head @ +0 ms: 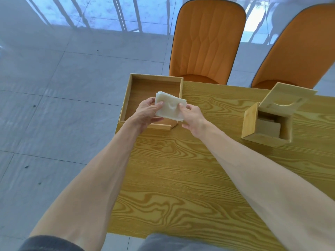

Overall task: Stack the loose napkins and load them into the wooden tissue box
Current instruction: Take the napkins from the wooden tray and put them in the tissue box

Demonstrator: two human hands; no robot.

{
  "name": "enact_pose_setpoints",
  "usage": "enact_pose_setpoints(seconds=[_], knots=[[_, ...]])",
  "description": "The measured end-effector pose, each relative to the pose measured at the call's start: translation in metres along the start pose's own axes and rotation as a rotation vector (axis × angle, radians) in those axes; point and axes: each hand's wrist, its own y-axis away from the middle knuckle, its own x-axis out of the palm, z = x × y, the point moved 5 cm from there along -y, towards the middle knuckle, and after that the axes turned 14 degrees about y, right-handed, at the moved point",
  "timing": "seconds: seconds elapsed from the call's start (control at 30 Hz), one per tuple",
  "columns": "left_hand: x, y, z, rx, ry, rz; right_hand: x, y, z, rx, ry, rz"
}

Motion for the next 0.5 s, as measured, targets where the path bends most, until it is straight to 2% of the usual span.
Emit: enact_pose_setpoints(seconds=[0.27, 0.5], knots=[[0.060, 0.028, 0.008, -0.021, 0.119, 0.191, -0.059, 0.029, -0.029, -0.015, -0.223, 0.054], [0.128, 0.045, 0.030, -0.052, 0.138, 0.231, -0.127, 0.054, -0.056, -0.050, -0.336, -0.002]])
